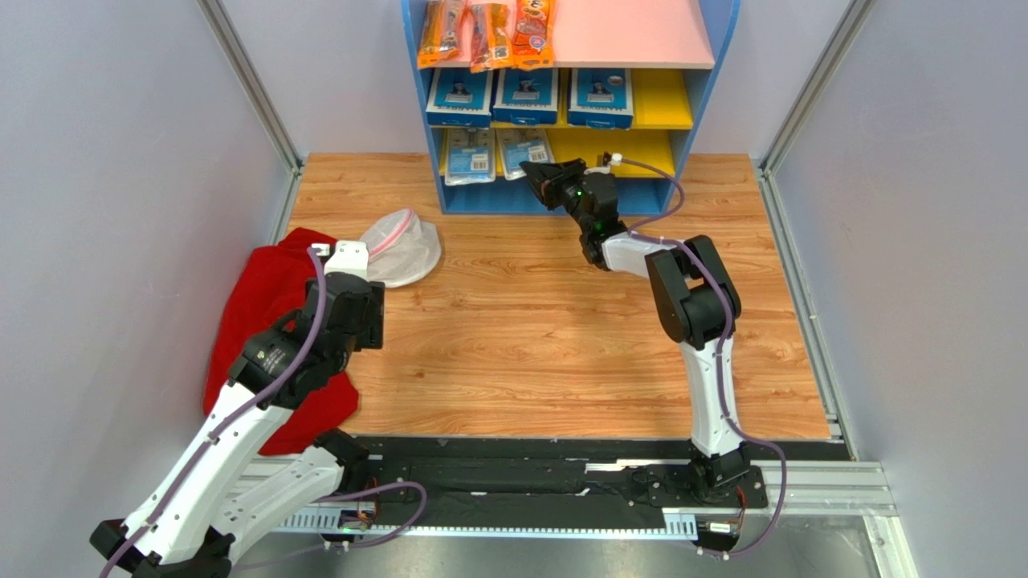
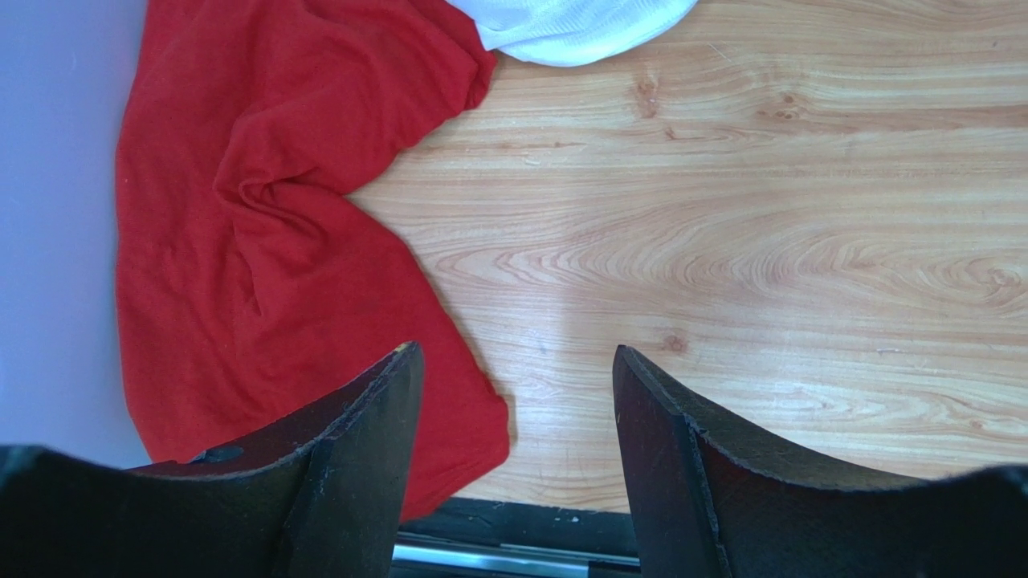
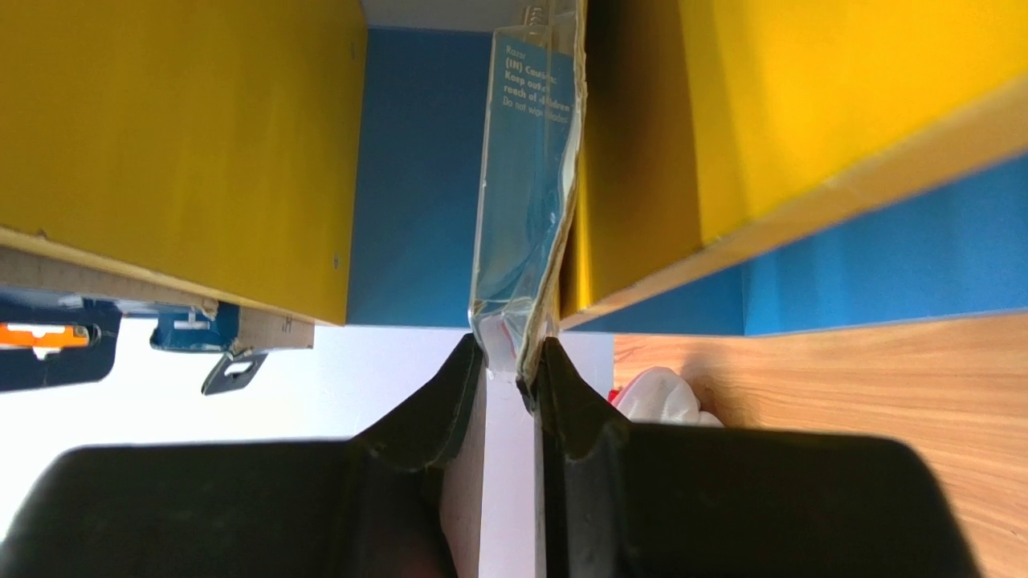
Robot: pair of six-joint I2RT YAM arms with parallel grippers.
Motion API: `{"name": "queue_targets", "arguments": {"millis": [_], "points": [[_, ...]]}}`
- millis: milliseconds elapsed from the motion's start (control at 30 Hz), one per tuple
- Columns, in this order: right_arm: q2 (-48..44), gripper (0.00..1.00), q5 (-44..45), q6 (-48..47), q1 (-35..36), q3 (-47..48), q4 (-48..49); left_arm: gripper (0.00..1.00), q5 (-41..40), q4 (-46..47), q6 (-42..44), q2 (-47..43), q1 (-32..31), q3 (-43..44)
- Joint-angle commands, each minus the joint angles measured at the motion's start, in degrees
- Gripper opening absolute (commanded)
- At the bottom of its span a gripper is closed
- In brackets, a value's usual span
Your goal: Place and organize the shaving razors onto the shelf
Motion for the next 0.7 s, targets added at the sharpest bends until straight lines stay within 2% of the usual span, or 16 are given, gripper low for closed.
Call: {"name": "queue_targets", "arguments": {"millis": [0,367,600,667], "points": [[1.5,0.13,0.3,-1.5,0.5,5.8,-3.1,0.68,0.1,1.9,1.3,-1.0,0.3,-0.3],[1.8,0.28,-1.8,-2.8,1.5,7.1,-8.1,0.68,0.0,2.1,1.2,-1.8,0.3,-0.6],[0.2,0.46,-2.7,-4.2,1.5,6.3,-8.9,0.68,0.0,2.3,1.3,-2.3,0.3,-0.7],[-1.1,0.56,-2.4,-5.1,1.6,4.9,-9.0,0.68,0.1,2.4,1.3,-2.4,0.3,-0.8]]}}
